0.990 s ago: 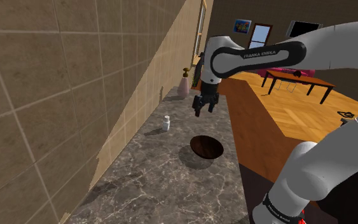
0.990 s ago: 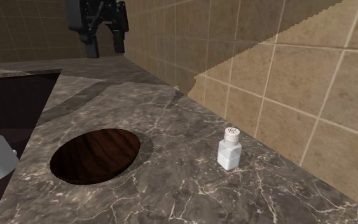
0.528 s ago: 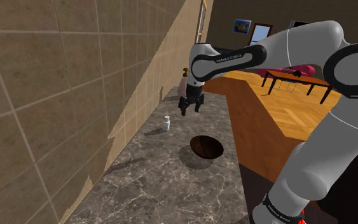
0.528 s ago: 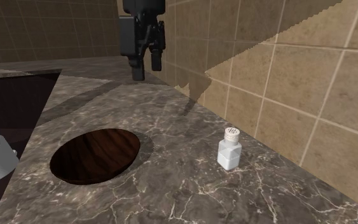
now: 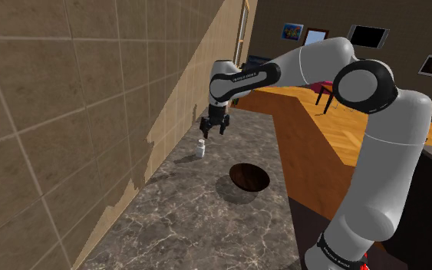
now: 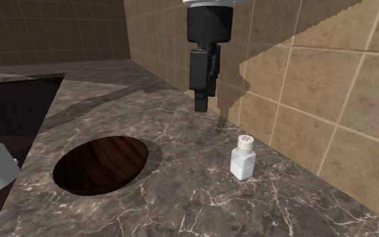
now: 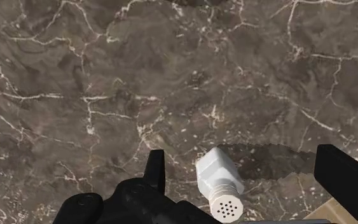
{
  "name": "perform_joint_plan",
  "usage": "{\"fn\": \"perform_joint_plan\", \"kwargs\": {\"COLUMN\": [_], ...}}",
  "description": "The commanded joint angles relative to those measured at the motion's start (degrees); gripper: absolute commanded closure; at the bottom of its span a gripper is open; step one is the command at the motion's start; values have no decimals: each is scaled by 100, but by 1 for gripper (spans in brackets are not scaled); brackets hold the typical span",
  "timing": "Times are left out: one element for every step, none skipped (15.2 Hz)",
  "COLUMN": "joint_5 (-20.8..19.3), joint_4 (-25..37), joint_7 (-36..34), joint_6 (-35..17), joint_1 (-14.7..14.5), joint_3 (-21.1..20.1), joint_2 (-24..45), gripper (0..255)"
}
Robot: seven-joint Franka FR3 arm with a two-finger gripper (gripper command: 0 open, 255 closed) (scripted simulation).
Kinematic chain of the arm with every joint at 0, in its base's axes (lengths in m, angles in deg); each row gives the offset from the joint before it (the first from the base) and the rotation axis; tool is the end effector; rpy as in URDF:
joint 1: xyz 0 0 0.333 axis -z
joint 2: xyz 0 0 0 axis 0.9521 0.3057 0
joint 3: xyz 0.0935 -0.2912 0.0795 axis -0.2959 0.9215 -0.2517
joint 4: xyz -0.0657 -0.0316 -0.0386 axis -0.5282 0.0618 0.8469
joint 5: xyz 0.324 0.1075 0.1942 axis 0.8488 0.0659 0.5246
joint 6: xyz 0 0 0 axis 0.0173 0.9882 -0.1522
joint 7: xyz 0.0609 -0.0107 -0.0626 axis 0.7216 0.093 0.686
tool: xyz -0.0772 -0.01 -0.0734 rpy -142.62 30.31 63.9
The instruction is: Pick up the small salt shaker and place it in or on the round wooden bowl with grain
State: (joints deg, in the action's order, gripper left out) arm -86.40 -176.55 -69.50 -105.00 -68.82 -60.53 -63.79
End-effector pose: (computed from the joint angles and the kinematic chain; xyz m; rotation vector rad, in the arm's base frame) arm 0.6105 -0.0422 0.4180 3.1008 -0.4045 -0.0012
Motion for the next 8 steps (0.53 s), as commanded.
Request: {"fn": "perform_joint_plan", "kwargs": {"joint_5": [8, 14, 21, 28, 35, 42, 42, 42], "joint_4": [430, 688, 958, 1241, 1539, 1837, 1797, 1759], "joint_7": [-26, -31, -36, -41, -46, -50, -50, -50], "joint_6": [-29, -10, 16, 53, 98, 152, 87, 23], "joint_1": [7, 15, 22, 31, 40, 49, 50, 51], "joint_3": [8, 14, 21, 26, 32, 36, 36, 36], "joint_2": [443, 677, 914, 1155, 1401, 1640, 1665, 1692], "gripper": [0, 0, 0, 0, 0, 0, 0, 0]}}
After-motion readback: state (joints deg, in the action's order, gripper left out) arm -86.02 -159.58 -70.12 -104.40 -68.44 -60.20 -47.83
